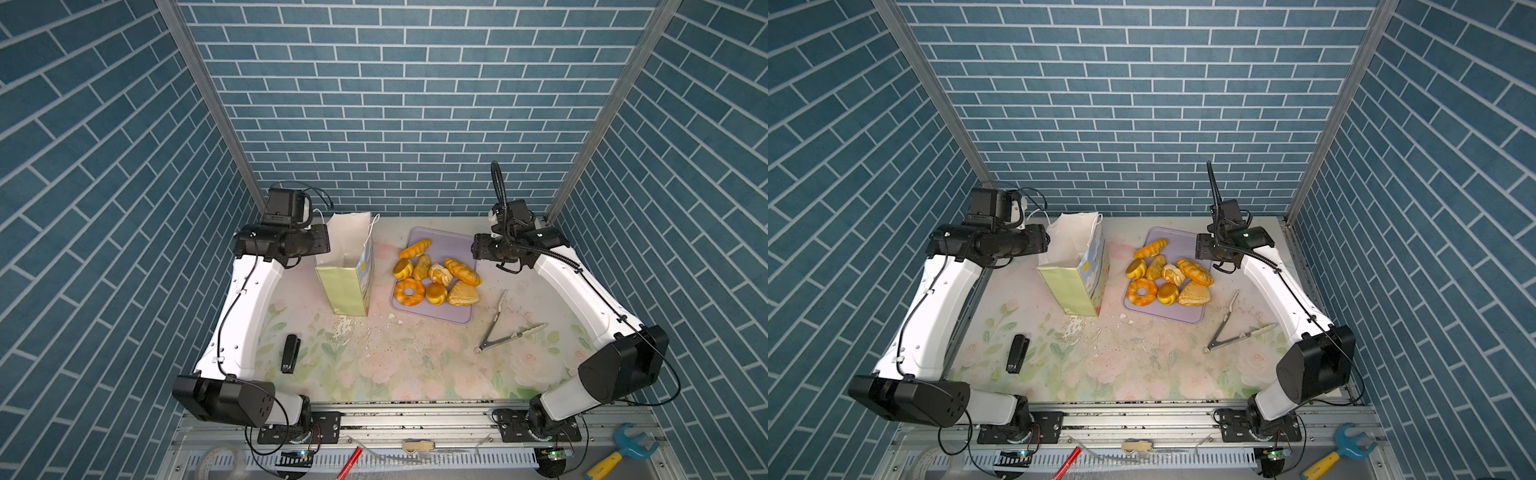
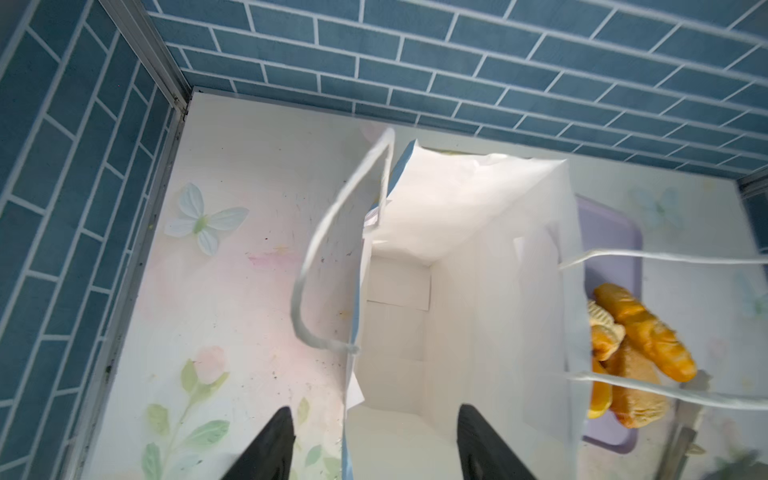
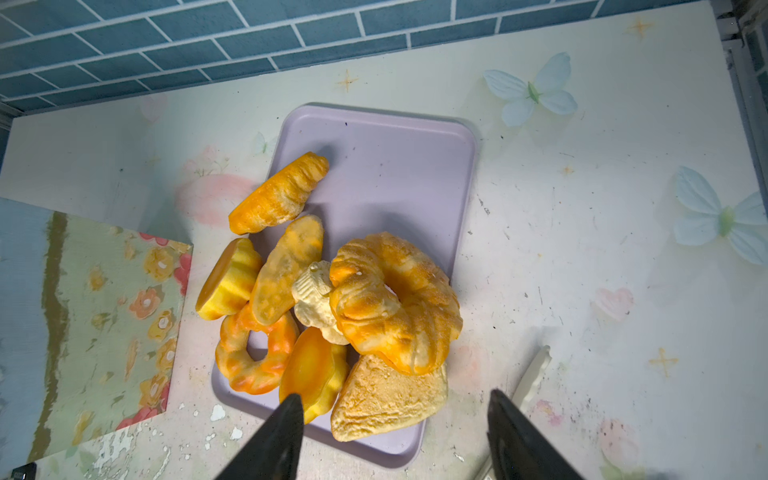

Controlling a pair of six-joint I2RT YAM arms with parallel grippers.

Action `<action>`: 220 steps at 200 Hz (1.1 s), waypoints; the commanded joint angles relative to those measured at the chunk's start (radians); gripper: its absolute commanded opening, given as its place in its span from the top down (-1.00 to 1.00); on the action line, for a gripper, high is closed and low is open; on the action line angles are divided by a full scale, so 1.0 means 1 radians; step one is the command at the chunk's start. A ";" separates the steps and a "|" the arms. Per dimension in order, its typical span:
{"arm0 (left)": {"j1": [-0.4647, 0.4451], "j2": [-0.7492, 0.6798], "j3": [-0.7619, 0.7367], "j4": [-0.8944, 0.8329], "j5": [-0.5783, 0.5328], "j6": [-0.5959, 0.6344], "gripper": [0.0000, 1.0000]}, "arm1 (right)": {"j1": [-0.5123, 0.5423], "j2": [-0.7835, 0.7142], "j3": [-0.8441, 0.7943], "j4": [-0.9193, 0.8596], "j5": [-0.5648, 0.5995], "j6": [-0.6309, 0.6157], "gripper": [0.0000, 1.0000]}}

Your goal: Place the fake bread into the paper bag

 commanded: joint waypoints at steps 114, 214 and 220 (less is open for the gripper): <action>0.003 -0.123 -0.105 0.134 0.166 -0.020 -0.62 | -0.049 -0.206 -0.378 -0.203 0.004 0.589 -0.52; 0.003 -0.140 -0.119 0.037 0.040 0.085 -0.63 | -0.040 -0.190 -0.509 -0.264 -0.003 0.706 -0.63; 0.003 -0.142 -0.121 0.031 0.034 0.090 -0.62 | -0.040 -0.189 -0.515 -0.259 -0.008 0.710 -0.63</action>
